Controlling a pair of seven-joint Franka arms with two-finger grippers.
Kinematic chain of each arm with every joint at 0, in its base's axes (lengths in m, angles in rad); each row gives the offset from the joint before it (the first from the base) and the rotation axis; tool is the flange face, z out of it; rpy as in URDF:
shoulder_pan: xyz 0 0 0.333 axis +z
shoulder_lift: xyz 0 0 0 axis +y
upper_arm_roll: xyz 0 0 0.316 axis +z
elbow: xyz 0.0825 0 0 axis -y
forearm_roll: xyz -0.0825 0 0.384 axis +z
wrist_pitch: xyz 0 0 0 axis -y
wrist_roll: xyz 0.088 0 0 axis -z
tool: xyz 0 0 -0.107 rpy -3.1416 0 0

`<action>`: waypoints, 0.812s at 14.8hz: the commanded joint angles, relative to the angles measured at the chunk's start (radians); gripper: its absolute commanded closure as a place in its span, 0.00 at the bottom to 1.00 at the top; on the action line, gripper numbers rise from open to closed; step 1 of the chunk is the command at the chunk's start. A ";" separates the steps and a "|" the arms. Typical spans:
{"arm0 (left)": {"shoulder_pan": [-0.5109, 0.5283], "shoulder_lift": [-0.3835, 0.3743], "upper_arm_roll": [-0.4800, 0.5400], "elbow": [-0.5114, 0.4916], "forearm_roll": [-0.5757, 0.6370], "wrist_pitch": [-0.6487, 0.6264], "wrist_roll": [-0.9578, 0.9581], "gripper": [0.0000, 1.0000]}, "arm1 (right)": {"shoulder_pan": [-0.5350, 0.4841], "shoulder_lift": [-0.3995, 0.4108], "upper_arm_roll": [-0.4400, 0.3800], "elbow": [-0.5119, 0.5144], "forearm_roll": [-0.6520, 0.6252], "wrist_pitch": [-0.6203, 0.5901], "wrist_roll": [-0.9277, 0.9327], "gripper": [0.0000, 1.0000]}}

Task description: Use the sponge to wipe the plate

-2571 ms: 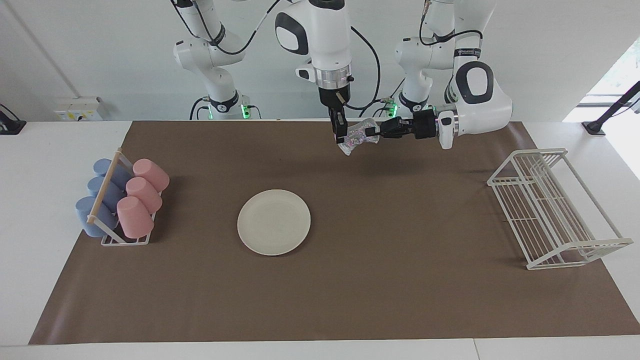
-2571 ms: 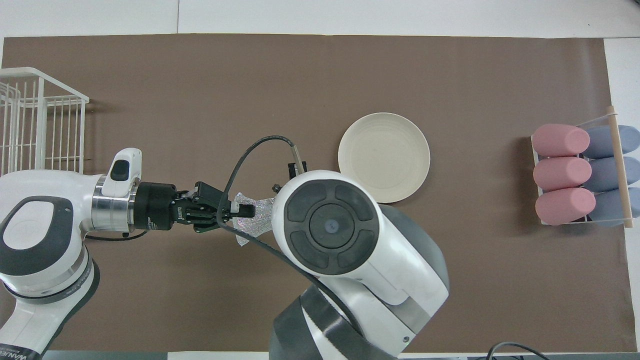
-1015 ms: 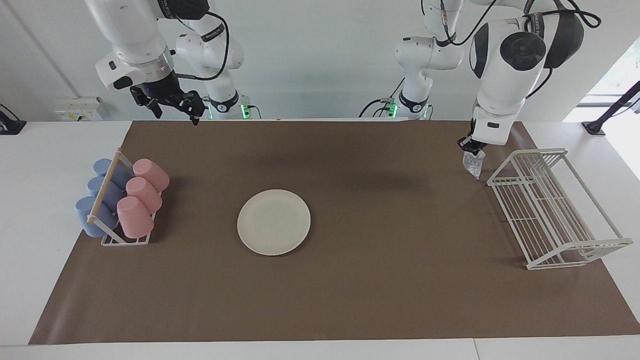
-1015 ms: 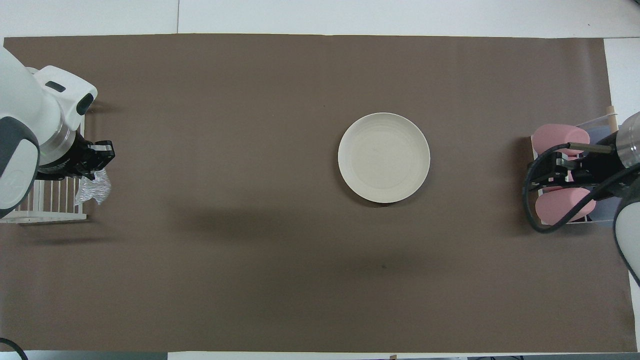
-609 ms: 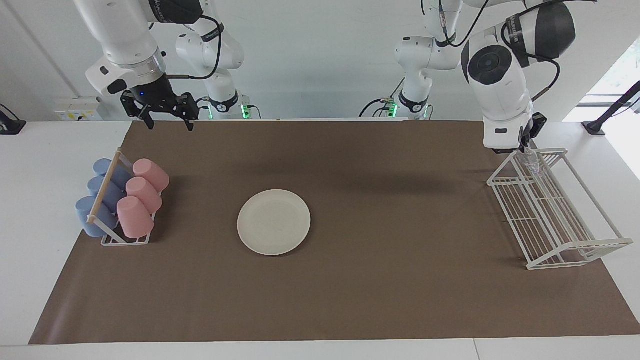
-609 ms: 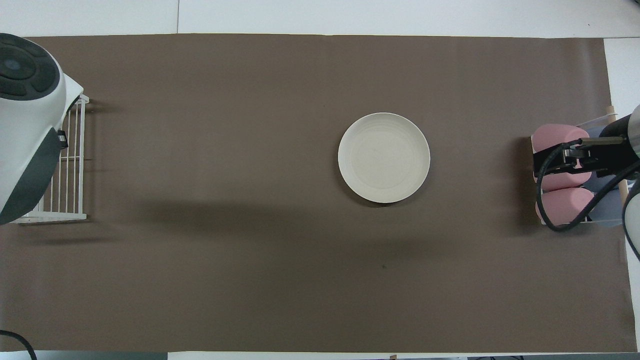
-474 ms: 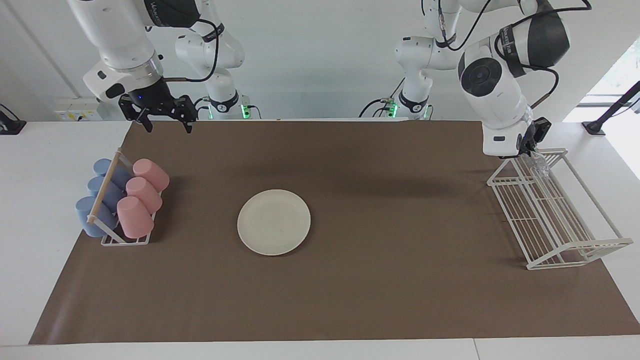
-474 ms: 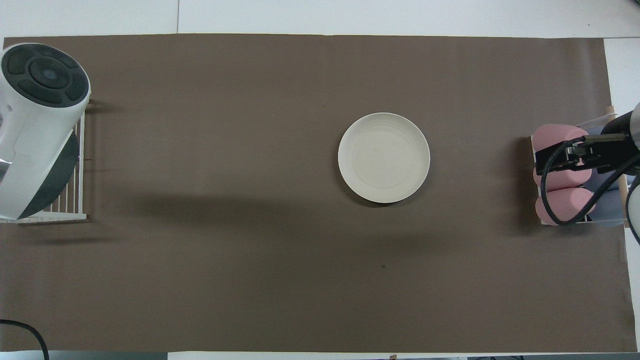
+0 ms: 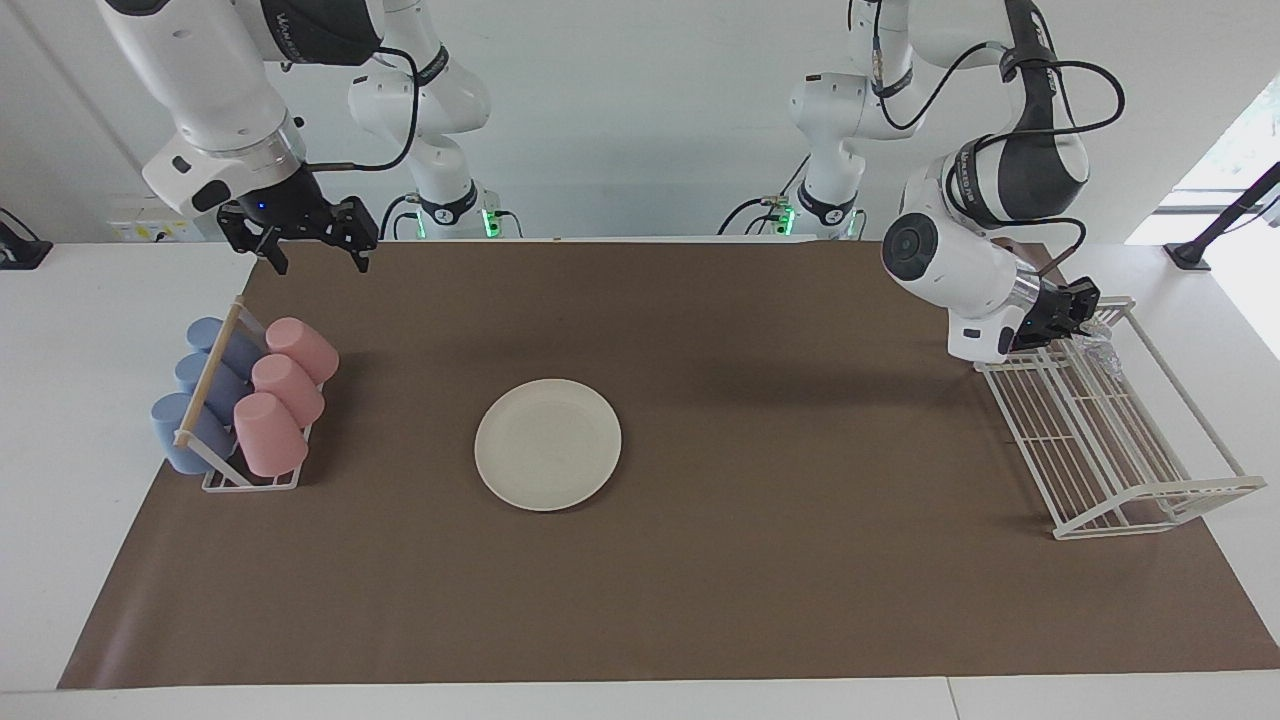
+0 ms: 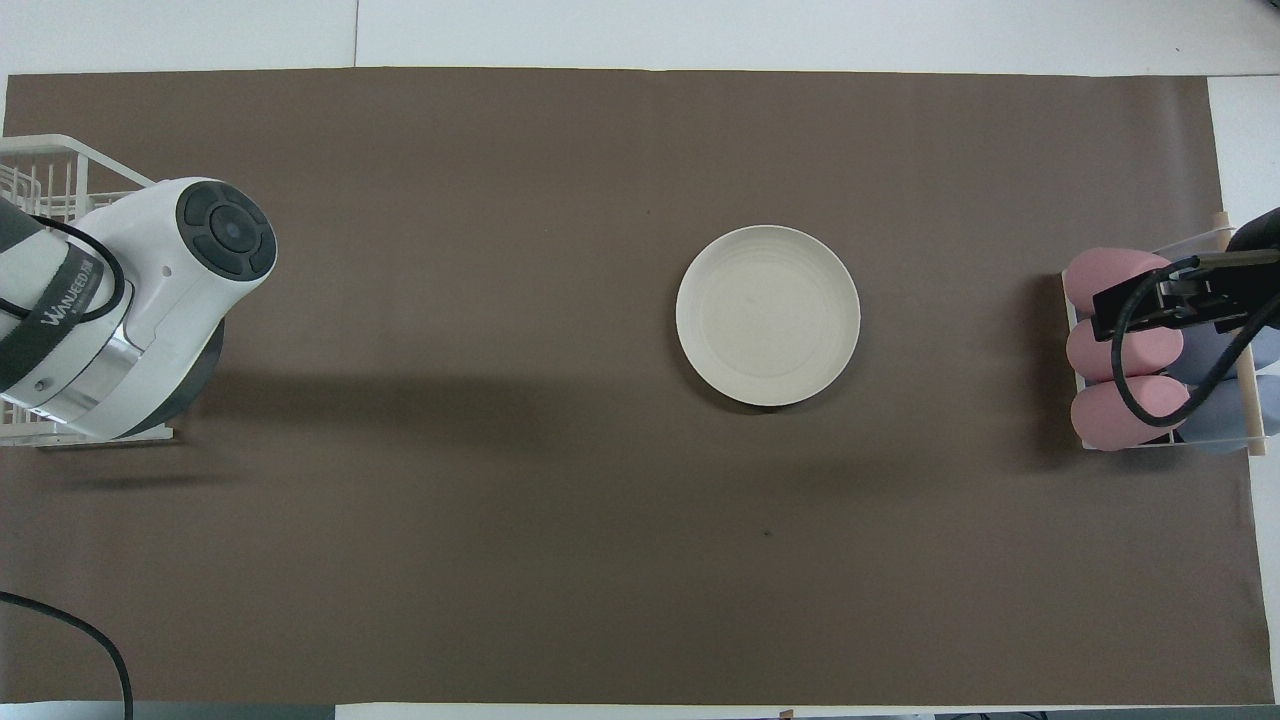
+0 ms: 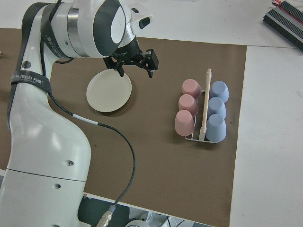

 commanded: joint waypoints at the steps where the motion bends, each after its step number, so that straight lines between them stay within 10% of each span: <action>1: 0.017 0.012 -0.004 -0.053 0.030 0.063 -0.090 1.00 | 0.005 -0.011 -0.022 -0.008 -0.003 -0.013 -0.030 0.00; 11: 0.017 0.039 -0.007 -0.069 0.013 0.111 -0.176 1.00 | -0.015 -0.045 -0.053 -0.090 0.040 0.058 -0.047 0.00; 12: 0.018 0.041 -0.007 -0.069 0.015 0.115 -0.176 0.81 | -0.018 -0.045 -0.053 -0.088 0.040 0.060 -0.047 0.00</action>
